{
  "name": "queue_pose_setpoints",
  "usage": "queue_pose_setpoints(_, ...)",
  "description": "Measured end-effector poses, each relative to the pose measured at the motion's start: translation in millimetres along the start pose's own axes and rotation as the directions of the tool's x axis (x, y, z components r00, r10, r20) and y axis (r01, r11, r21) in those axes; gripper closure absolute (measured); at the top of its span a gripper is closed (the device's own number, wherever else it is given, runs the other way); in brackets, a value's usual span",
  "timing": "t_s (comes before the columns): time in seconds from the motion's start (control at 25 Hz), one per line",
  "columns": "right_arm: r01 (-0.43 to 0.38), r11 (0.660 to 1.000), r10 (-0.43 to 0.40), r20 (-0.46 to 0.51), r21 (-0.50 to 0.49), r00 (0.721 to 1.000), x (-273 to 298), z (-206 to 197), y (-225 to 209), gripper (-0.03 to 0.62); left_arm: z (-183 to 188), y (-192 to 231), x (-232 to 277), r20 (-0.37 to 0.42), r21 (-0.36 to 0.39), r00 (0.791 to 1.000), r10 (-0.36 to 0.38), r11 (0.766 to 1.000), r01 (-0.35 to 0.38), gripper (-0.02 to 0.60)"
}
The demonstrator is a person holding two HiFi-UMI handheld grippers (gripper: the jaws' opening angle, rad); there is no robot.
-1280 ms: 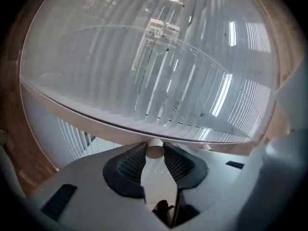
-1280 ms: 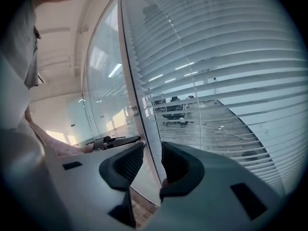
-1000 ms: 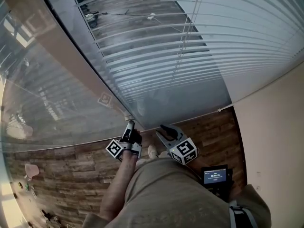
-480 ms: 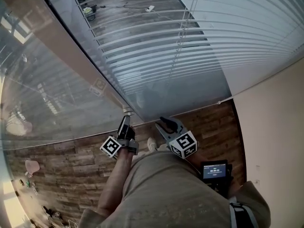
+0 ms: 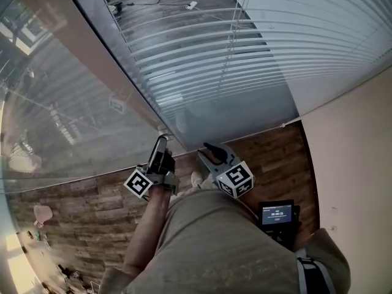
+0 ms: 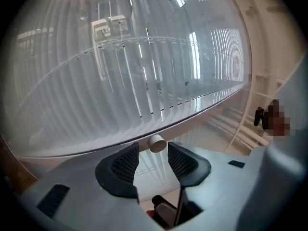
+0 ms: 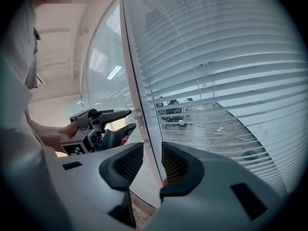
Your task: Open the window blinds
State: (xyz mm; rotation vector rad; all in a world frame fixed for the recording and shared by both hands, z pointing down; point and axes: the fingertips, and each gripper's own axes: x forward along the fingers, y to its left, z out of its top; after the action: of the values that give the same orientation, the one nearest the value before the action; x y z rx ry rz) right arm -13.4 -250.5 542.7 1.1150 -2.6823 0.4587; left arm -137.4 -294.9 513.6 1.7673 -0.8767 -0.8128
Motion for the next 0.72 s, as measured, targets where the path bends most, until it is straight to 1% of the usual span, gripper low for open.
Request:
queue_pose_setpoints(0.16,-0.006,1.0,0.006,0.005,-0.011,1.0,1,5,-1,0.468,2,-2,4,0.027,-0.064,0.999,-0.022,0.998,0.024,0.399)
queue_pose_setpoints(0.32,-0.022,1.0,0.023,0.008,-0.021,1.0,-5,11,-2,0.468,1,-5,3,0.069,-0.11,0.997,-0.02,0.994,0.028,0.4)
queue_pose_setpoints(0.52,-0.045,0.999,0.045,0.007,-0.009,0.999,-5,14,-11,0.468,-1,0,5,0.113,-0.164,0.993,0.023,0.986,-0.004,0.4)
queue_pose_setpoints(0.64,-0.07,0.998,0.07,0.009,-0.008,0.998,-5,14,-11,0.468,-3,8,2,0.156,-0.234,0.987,0.046,0.972,-0.008,0.402)
queue_pose_setpoints(0.72,-0.085,0.996,0.085,0.01,-0.004,0.996,-5,12,-12,0.468,-6,11,0,0.177,-0.263,0.983,0.051,0.965,-0.003,0.404)
